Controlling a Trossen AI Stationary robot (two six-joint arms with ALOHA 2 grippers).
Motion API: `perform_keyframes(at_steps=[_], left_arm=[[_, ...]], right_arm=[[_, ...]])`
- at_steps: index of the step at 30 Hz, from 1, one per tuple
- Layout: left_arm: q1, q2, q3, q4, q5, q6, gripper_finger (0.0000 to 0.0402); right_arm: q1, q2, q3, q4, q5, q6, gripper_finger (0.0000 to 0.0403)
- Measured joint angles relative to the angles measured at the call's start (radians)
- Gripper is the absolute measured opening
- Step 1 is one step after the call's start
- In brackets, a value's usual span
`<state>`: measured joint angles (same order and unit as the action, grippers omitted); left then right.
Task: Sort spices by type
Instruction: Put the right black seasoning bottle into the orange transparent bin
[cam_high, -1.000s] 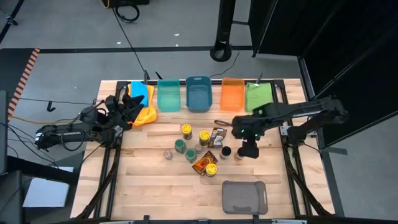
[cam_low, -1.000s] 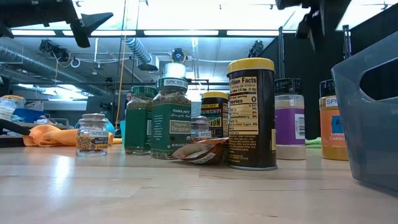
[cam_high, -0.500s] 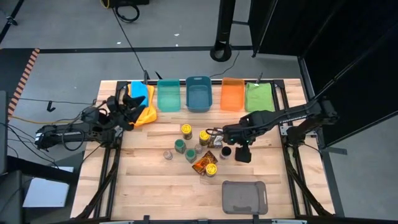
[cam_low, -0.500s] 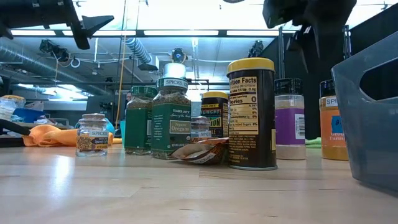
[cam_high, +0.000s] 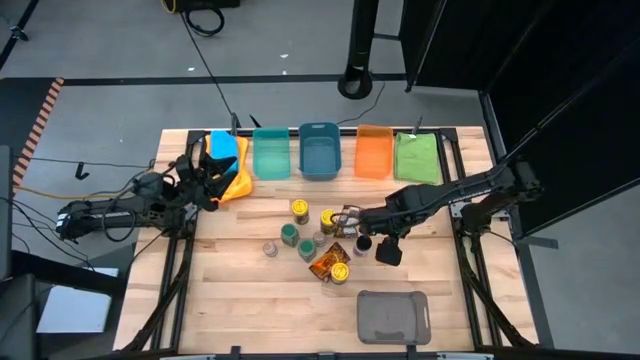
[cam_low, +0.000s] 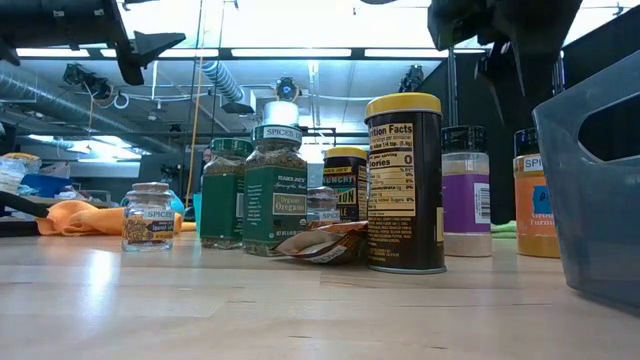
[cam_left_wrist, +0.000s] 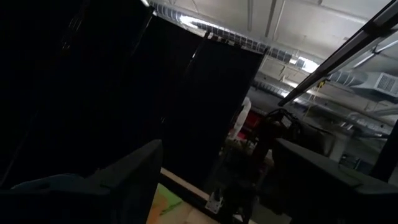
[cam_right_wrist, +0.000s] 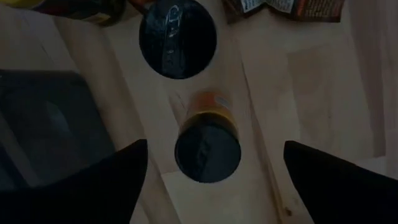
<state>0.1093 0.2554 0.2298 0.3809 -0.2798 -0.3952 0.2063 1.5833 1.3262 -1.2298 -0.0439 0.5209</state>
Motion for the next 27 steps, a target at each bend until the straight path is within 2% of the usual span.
perform_keyframes(at_steps=[7, 13, 18, 22, 27], left_arm=[[0.000, 0.000, 0.000, -0.010, 0.000, -0.001, 0.0310], [0.000, 0.000, 0.000, -0.010, 0.000, -0.001, 0.0310], [0.000, 0.000, 0.000, -0.010, 0.000, -0.002, 0.0310], [0.000, 0.000, 0.000, -0.010, 0.000, -0.002, 0.0310], [0.000, 0.000, 0.000, -0.013, 0.000, -0.002, 0.0310]], right_arm=[[0.035, 0.092, 0.000, 0.006, 0.070, -0.015, 0.0374], [0.036, 0.178, 0.000, -0.041, 0.070, -0.026, 0.0373], [0.037, 0.201, 0.000, -0.034, 0.070, -0.026, 0.0363], [0.037, 0.195, 0.000, -0.038, 0.077, -0.005, 0.0325], [0.037, 0.193, 0.001, -0.042, 0.075, 0.003, 0.0225]])
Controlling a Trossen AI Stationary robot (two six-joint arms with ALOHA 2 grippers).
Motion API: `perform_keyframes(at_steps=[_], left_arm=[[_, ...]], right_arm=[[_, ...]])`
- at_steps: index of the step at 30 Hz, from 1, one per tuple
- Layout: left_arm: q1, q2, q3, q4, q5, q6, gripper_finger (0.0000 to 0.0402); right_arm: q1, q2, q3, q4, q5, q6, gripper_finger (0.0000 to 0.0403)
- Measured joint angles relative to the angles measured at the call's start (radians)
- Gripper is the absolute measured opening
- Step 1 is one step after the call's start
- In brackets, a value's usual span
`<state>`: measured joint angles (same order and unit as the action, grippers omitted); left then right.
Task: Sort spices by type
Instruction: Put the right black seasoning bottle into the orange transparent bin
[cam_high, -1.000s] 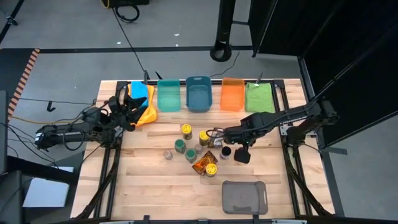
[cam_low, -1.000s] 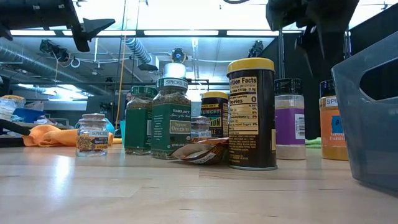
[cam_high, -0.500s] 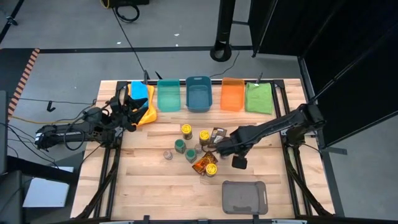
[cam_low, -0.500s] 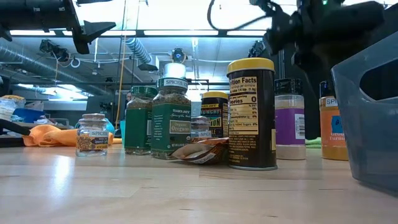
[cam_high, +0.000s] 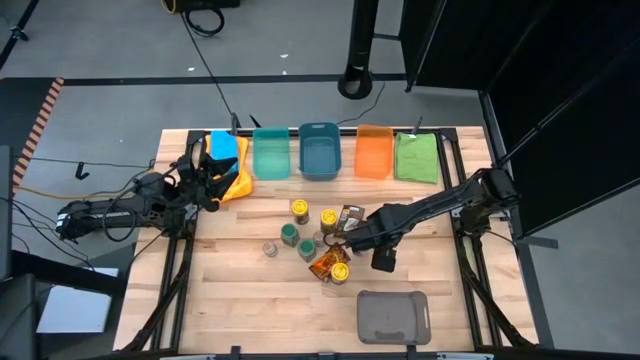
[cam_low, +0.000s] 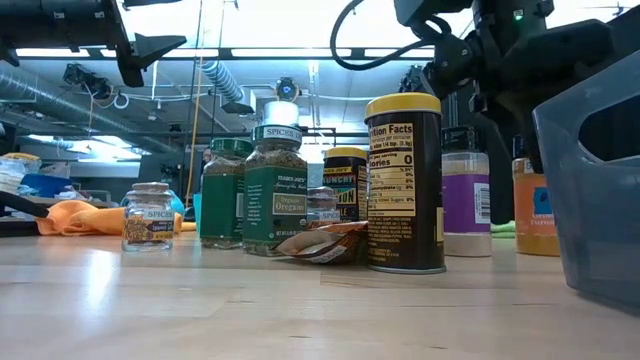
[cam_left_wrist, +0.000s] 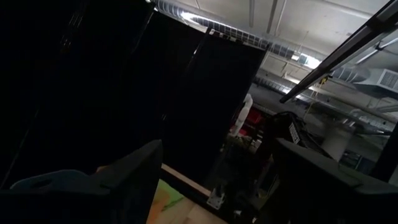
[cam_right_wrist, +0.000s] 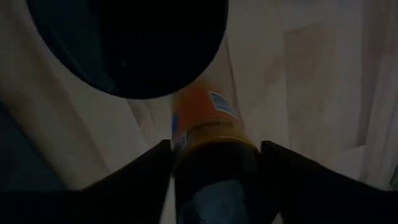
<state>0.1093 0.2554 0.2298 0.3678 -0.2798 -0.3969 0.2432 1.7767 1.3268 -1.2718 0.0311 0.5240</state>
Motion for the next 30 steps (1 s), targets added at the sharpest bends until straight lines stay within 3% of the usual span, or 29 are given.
perform_keyframes(at_steps=[2, 11, 18, 24, 30], left_arm=[[0.000, 0.000, 0.000, -0.001, 0.000, 0.000, 0.0310], [0.000, 0.000, 0.000, -0.002, 0.000, 0.002, 0.0310], [0.000, 0.000, 0.000, -0.002, -0.007, 0.003, 0.0310], [0.000, 0.000, 0.000, -0.002, -0.012, 0.003, 0.0310], [0.000, 0.000, 0.000, -0.002, -0.011, 0.003, 0.0310]], right_arm=[[0.000, -0.004, 0.001, 0.001, 0.001, -0.001, 0.0200], [-0.001, -0.024, -0.001, 0.005, 0.003, -0.003, 0.0200], [-0.062, -0.128, -0.001, 0.004, 0.046, -0.014, 0.0200], [-0.220, -0.248, -0.001, -0.007, 0.143, -0.079, 0.0200], [-0.476, -0.313, -0.001, 0.032, 0.204, -0.218, 0.0200]])
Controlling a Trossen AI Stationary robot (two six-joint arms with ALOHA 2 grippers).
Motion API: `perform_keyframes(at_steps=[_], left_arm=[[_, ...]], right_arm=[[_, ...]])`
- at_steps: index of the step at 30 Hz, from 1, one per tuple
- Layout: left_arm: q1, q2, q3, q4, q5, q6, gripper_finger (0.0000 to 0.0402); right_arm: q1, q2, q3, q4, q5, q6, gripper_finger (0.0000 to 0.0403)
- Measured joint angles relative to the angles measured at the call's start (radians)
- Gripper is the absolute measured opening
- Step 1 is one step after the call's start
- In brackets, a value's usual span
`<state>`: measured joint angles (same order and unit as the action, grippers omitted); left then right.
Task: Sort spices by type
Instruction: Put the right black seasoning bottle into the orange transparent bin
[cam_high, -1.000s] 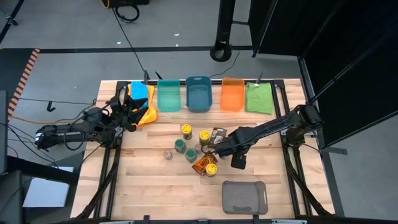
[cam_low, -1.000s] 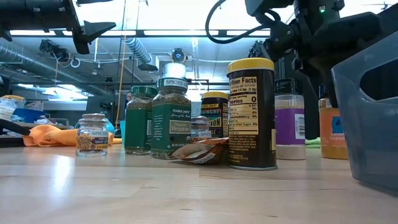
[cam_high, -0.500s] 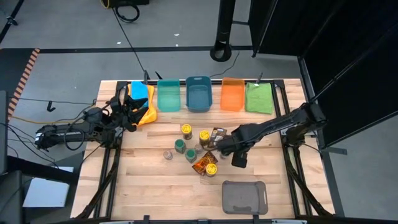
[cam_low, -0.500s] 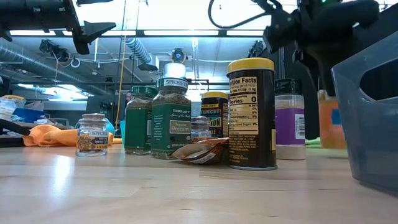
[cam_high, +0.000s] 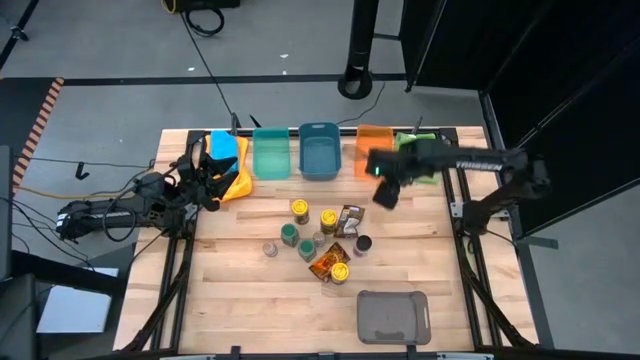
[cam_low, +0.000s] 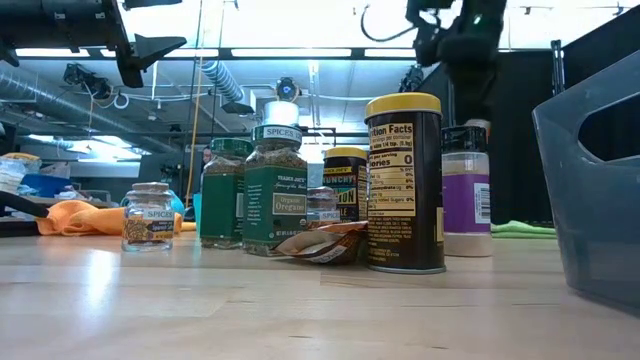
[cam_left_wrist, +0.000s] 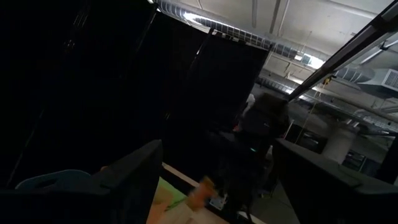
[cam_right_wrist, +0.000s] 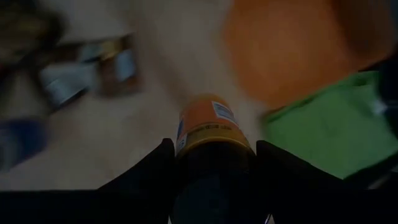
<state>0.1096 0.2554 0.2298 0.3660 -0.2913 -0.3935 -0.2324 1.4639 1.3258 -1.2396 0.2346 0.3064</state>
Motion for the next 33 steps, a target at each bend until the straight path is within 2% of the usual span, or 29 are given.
perform_keyframes(at_steps=[5, 10, 18, 22, 26, 33], left_arm=[[0.000, 0.000, 0.000, 0.000, 0.000, -0.002, 0.0310], [0.000, 0.000, 0.000, 0.000, -0.003, -0.003, 0.0310], [0.000, 0.000, 0.000, 0.000, -0.029, -0.003, 0.0310], [0.000, 0.000, 0.000, 0.000, -0.029, -0.003, 0.0310], [0.000, 0.000, 0.000, -0.004, -0.030, -0.003, 0.0310], [0.000, 0.000, 0.000, -0.008, -0.033, -0.002, 0.0310]], right_arm=[[-0.194, 0.036, 0.000, 0.093, -0.026, -0.121, 0.0200], [-0.295, 0.127, 0.046, 0.146, -0.055, -0.231, 0.0200], [-0.349, 0.309, 0.210, 0.096, -0.060, -0.344, 0.0200], [-0.348, 0.351, 0.226, 0.043, -0.070, -0.379, 0.0200], [-0.348, 0.343, 0.206, 0.059, -0.107, -0.405, 0.0201], [-0.362, 0.308, 0.192, 0.105, -0.103, -0.380, 0.0322]])
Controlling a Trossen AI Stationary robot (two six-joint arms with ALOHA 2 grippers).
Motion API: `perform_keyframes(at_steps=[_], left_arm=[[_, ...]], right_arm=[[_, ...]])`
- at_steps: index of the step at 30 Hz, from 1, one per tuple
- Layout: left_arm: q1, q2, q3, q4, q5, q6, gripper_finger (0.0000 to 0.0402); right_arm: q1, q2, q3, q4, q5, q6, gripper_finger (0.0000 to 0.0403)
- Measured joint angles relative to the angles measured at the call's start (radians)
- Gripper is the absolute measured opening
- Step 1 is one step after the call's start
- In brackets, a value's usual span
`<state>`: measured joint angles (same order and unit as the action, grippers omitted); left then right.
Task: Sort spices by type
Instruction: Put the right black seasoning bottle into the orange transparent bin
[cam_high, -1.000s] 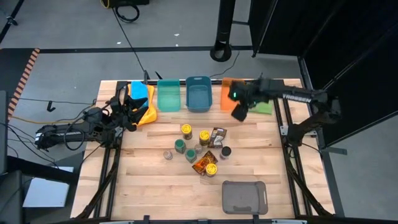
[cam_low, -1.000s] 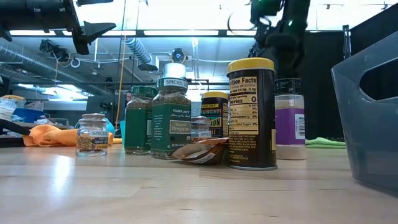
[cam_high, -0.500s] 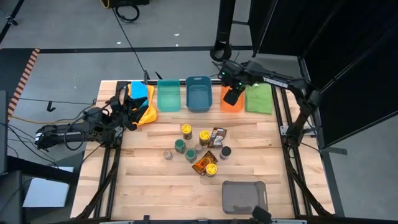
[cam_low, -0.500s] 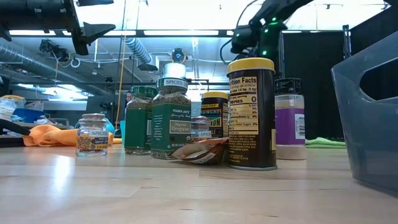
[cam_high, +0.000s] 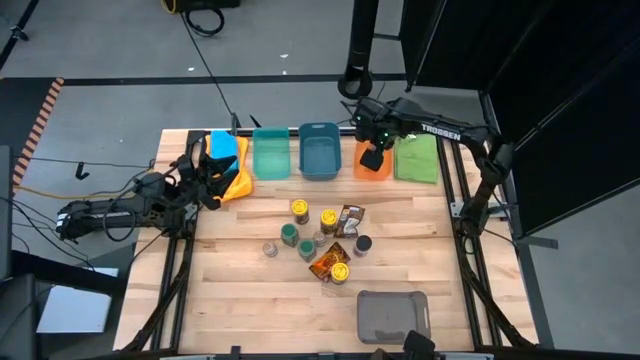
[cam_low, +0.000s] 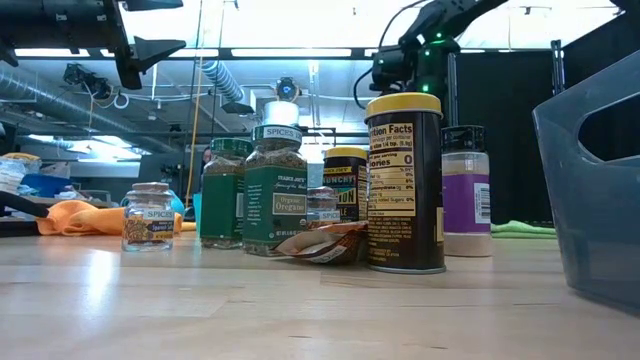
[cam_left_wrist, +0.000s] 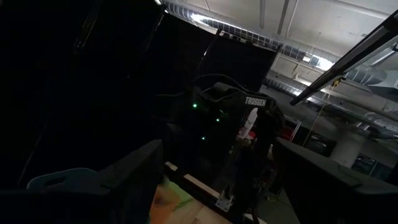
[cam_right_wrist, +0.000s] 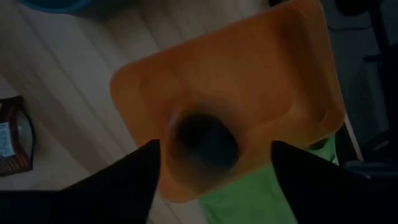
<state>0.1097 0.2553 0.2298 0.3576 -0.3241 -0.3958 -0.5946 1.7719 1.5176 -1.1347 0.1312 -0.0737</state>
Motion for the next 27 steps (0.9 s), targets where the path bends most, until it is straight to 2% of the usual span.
perform_keyframes(at_steps=[5, 10, 13, 15, 20, 27], left_arm=[[0.000, 0.000, 0.000, -0.024, 0.000, 0.000, 0.0310], [0.000, 0.000, 0.000, -0.044, -0.001, -0.001, 0.0310], [0.000, 0.000, 0.000, -0.044, -0.001, -0.001, 0.0310], [0.000, 0.000, 0.000, -0.044, -0.001, -0.001, 0.0310], [0.000, 0.000, 0.000, -0.044, -0.017, -0.001, 0.0310], [0.000, 0.000, 0.000, -0.046, -0.027, -0.002, 0.0310]], right_arm=[[-0.004, -0.001, 0.002, -0.020, -0.002, 0.002, 0.0343], [0.023, -0.063, 0.039, -0.012, -0.038, 0.004, 0.0329], [0.030, -0.103, 0.042, 0.031, -0.020, 0.040, 0.0316], [0.013, -0.108, 0.042, 0.063, -0.021, 0.135, 0.0307], [-0.030, -0.048, 0.041, 0.132, -0.059, 0.513, 0.0290], [-0.046, 0.048, 0.040, 0.107, -0.058, 0.684, 0.0284]])
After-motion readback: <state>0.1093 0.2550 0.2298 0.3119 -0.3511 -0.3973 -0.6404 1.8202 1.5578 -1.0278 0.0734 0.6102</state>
